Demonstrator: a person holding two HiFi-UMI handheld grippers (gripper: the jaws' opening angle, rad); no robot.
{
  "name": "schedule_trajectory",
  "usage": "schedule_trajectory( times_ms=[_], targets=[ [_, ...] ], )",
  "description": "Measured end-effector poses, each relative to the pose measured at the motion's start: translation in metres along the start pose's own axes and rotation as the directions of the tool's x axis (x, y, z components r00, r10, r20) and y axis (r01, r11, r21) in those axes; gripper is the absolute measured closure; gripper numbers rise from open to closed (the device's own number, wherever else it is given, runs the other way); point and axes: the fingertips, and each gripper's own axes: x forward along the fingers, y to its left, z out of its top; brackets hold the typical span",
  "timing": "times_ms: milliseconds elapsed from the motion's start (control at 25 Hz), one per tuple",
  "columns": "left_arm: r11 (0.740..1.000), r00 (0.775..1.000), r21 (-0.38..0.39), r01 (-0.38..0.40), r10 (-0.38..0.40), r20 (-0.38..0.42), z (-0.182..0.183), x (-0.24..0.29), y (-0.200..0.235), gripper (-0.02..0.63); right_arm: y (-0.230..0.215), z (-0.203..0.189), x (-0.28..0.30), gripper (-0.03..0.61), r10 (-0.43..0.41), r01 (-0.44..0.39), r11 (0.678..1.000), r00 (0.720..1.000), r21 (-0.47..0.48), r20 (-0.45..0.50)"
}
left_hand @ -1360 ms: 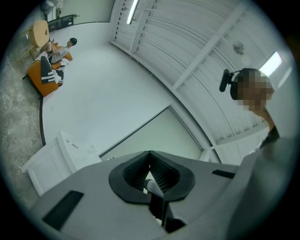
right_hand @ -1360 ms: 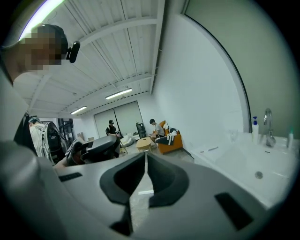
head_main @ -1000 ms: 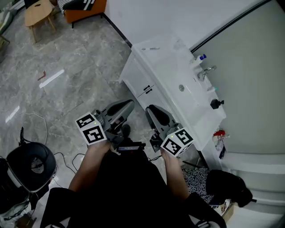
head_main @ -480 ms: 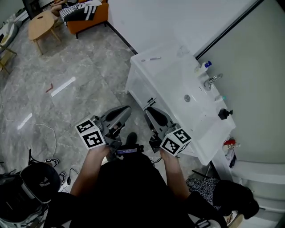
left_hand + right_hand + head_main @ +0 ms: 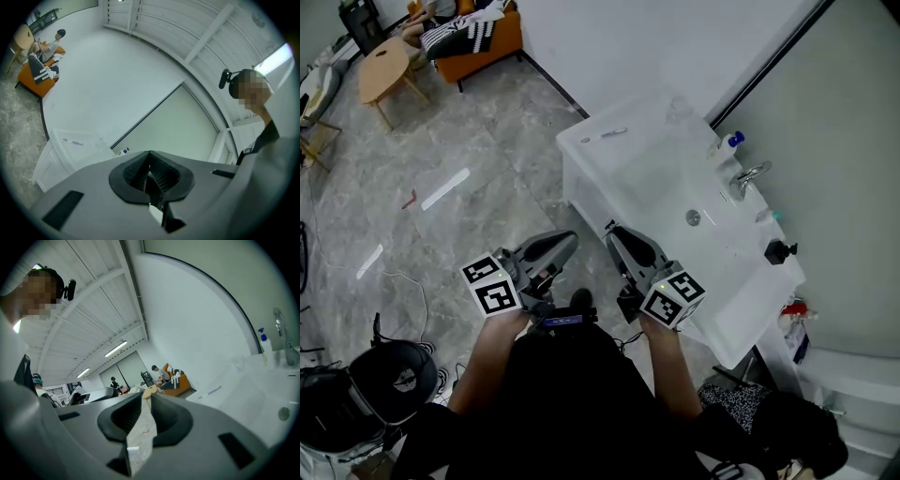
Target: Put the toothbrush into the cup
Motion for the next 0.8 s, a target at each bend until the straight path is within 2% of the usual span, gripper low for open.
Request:
schedule_trajectory(
  times_ms=[320,800],
  targets=[
    [1.0,0.998,-0.005,-0.03,0.029,-0.053,-0.01,0.037,0.007,0.604,-0.03,0.015,-0.012,0.526,0.015,-0.016,1.0,0.999,0.024,0.036],
    [1.0,0.993,0.014,0.014,-0.012,-0.114,-0.009,0.082,0.01,0.604,-0.064,0.035,-0.021,0.526,-0.016,0.014,1.0,0.996,0.024,0.087]
  ],
)
